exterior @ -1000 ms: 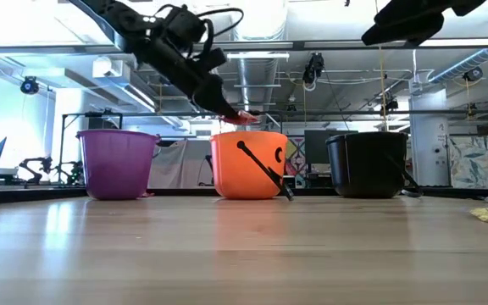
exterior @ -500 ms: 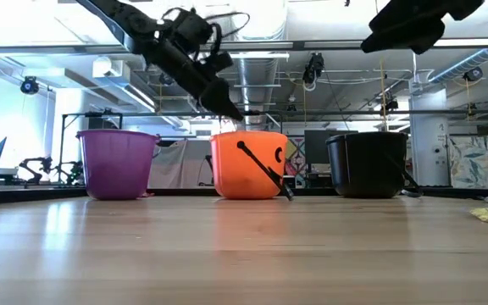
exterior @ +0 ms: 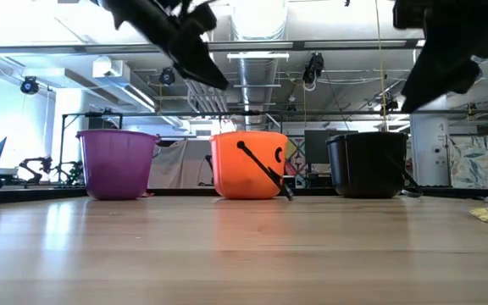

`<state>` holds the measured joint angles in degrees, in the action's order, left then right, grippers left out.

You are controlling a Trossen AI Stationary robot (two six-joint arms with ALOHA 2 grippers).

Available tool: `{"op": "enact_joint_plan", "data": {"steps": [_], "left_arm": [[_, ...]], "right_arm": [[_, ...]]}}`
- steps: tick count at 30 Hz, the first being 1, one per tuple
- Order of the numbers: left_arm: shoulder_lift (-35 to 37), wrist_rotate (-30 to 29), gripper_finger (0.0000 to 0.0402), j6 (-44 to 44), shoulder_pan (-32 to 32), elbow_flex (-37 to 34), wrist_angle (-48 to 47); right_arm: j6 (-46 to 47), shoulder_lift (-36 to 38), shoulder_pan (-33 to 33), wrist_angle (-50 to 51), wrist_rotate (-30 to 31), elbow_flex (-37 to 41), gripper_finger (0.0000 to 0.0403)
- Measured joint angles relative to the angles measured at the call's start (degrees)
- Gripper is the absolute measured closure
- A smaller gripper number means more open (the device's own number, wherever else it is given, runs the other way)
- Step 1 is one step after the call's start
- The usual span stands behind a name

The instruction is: Sort candy by brand, put in halloween buckets

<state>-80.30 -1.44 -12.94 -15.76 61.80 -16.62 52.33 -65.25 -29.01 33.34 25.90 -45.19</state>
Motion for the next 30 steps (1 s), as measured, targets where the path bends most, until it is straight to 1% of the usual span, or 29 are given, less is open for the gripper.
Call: {"op": "enact_joint_plan", "data": {"steps": [4,7,12,15,18,21,25,30], "left_arm": [[2.80,-4.11,0.0249,4.43,2.87,0.00,-4.52],[4.58,-6.05,0.0249,7.77,4.49,-0.02,-8.77],[7.15,-6.17,0.0249,12.77,7.77,-0.03,-14.19],[8.14,-7.40,0.0249,14.08,10.60,-0.15,-14.86],[8.91,-10.75,0.0249,14.83,13.74,-0.15,-14.89],[9.70,-12.56,0.0249,15.86,16.50,-0.15,-15.06],[10.37,-14.39,0.0249,17.79,19.89,-0.40,-15.39],[10.43,-19.52,0.0249,19.95,24.30,-0.46,-17.66]], "right_arm": [[1.79,0.00,2.71,2.37,-3.72,0.00,0.0215],[2.26,-0.05,4.77,2.75,-10.67,0.00,0.0225],[4.94,-2.49,5.73,3.55,-23.86,0.00,0.0246],[8.24,-4.63,5.04,5.10,-28.58,0.00,0.0256],[13.12,-6.88,4.44,9.00,-30.24,-0.31,0.0258],[16.11,-8.66,4.09,13.43,-31.26,-0.61,0.0249],[18.95,-10.08,3.89,14.65,-30.72,-1.17,0.0224],[21.25,-13.26,3.91,14.33,-29.27,-1.38,0.0189]]}}
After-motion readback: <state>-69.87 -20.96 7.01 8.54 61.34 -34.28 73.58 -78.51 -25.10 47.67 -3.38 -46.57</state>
